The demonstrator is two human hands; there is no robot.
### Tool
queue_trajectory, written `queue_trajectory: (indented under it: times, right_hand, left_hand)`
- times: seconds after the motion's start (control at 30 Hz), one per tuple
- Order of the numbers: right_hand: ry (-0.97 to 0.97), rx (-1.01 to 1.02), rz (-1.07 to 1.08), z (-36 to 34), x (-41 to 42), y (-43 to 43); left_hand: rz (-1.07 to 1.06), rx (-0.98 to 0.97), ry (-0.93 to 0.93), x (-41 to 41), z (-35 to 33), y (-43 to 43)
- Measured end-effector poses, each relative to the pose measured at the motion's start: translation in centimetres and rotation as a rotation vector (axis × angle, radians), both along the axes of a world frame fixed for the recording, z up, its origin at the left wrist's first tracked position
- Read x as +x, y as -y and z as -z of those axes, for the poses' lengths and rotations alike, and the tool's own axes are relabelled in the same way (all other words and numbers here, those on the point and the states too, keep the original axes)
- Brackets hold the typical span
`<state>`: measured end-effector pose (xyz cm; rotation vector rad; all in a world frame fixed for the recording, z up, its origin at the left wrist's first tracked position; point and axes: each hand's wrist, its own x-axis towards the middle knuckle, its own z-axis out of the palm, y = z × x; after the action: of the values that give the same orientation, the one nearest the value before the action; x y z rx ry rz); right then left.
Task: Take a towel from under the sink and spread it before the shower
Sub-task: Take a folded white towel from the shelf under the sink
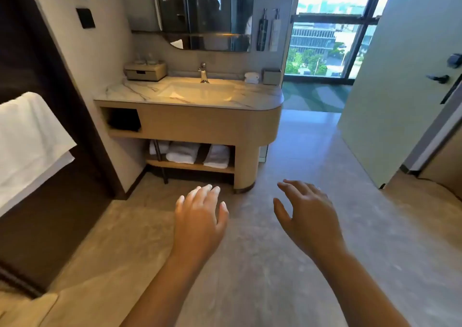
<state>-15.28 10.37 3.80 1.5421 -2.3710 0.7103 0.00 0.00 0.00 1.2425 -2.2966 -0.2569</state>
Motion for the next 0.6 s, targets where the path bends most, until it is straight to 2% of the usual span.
queue_trajectory:
  times: [0.4,0.6]
  right_hand:
    - [0.059,0.299,-0.055,4.5,2.3,18.7]
    - [0.070,0.336,-0.074,6.2,4.1,26.7]
  left_hand:
    - [-0.092,0.232,-0.047,4.9,6.8,17.1]
    - [-0.122,0.302,-0.037,6.7,8.2,23.8]
